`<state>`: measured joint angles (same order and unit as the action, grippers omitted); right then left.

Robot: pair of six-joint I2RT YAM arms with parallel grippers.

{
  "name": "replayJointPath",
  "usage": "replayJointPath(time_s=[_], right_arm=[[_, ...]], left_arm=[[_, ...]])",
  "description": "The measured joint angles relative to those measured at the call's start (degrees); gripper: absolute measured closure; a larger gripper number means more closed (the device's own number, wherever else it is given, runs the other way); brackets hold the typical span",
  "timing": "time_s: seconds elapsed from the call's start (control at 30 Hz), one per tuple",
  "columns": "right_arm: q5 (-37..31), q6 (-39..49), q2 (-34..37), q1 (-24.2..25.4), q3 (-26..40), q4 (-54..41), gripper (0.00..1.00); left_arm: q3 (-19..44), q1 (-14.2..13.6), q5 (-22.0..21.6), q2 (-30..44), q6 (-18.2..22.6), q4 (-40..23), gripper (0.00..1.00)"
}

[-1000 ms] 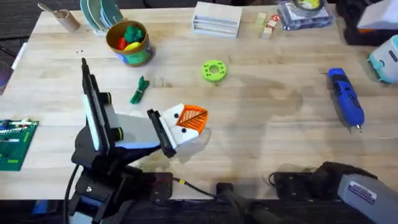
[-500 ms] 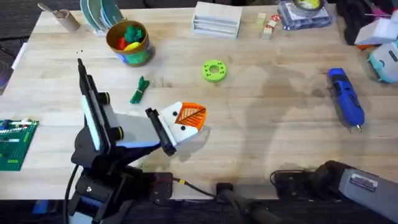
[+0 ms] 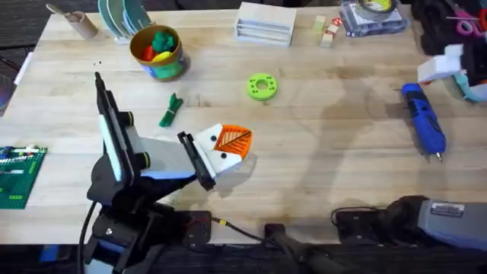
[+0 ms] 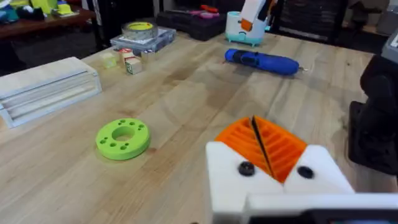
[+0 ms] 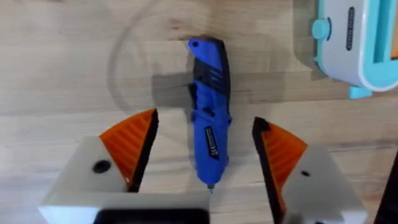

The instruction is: Pick up the gripper from the table and insert it into the empty holder that is missing its gripper. Then pick up a screw, insert it into the mounting hole, and use the screwdriver to tighten it. Finally, clean up the table by picking up the vegetable and placing it into the bucket.

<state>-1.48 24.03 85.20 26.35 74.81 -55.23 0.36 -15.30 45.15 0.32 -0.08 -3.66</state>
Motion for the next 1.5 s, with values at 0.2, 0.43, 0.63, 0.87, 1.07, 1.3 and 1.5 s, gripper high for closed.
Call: replayJointPath(time_s=[0.2,0.43,0.63,0.87,1.07,1.3,1.5], right_arm=[[-0.04,7.34,5.29,2.06,-0.02,1.05,0.041],[-0.18,14.20,12.75,2.38,-0.02,1.99,0.042],[1.14,17.43,18.29,2.38,-0.04,3.82,0.042],[1.57,18.49,20.75,2.49,-0.04,5.91,0.042],[1.57,19.06,22.81,2.62,-0.02,6.56,0.041],[1.62,19.30,22.81,2.71,-0.02,6.24,0.068],[1.51,19.53,22.81,2.71,0.00,5.94,0.166]], left_arm=[[0.00,-0.01,0.00,0.00,-0.02,0.00,0.984],[0.00,0.00,0.00,-0.01,-0.08,0.00,0.984],[0.00,0.00,0.00,0.00,-0.22,0.00,0.984],[0.00,-0.01,0.00,0.00,-0.22,0.00,0.984],[0.00,-0.01,0.00,-0.01,-0.26,0.00,0.984],[0.00,0.00,0.00,0.00,-0.39,0.00,0.984],[0.00,-0.01,0.00,0.00,-0.39,0.00,0.984]])
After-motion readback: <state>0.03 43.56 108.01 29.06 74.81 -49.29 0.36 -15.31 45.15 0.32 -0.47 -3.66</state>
